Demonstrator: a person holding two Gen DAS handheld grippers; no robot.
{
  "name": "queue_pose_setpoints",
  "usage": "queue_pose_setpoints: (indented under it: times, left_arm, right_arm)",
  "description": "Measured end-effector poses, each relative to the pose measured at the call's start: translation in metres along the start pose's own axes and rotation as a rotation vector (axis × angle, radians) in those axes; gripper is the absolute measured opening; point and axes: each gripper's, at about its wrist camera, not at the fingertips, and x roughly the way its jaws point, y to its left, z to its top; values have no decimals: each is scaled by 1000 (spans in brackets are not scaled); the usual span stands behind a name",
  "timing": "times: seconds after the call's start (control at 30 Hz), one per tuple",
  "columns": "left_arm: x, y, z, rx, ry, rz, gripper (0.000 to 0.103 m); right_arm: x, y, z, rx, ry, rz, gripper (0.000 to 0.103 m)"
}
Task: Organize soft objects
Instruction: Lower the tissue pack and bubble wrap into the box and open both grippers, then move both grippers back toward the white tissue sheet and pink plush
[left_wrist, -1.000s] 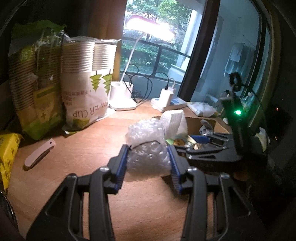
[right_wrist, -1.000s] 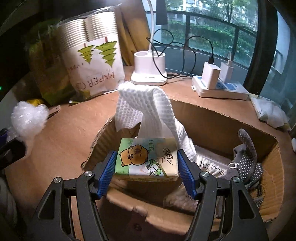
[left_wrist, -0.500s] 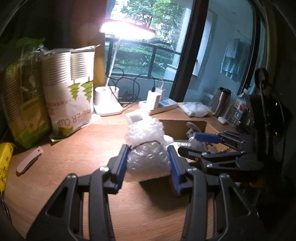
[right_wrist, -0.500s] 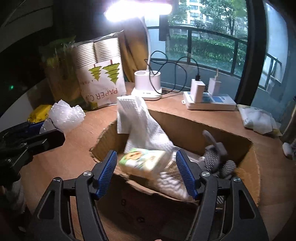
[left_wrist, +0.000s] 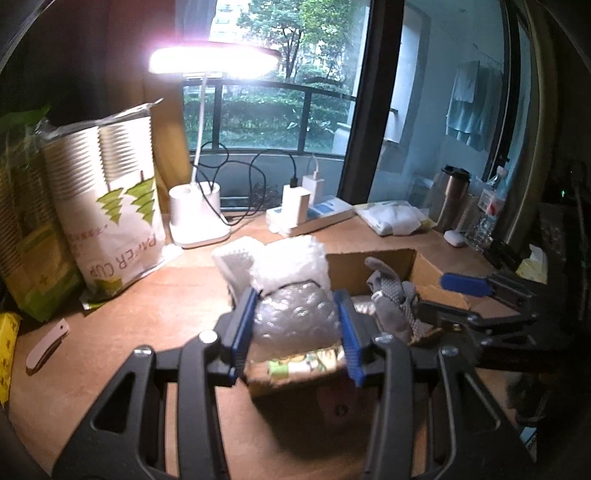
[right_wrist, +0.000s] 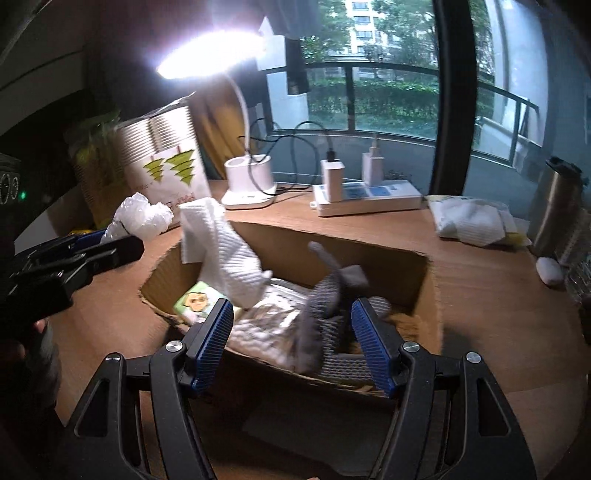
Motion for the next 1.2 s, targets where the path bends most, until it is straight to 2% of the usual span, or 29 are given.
queue_pose_setpoints:
  times: [0.13,0.2,0.27,0.33,0.67,1.2]
  left_arm:
    - [19,-3,5,-2,37,28,45]
    - [26,-3,6,-10,56,44,54]
    - [28,-3,5,-20,62,53,70]
    - [28,-3,5,-27,61,51,73]
    - [11,-12,-3,-13,50,19,73]
    - [-23,-33,-28,-3,27,-55,73]
  right_arm:
    - [-5,-18,-2,22,-10,-17,70]
    - [-6,-25,-4,33,-13,-27,70]
    - [-5,-31,-4,43,-12,-35,70]
    - [-5,-36,-6,52,-11,-42,70]
    - [-13,-30,-11,53,-14,-47,70]
    - [-47,-8,-31,31,-35,-57,70]
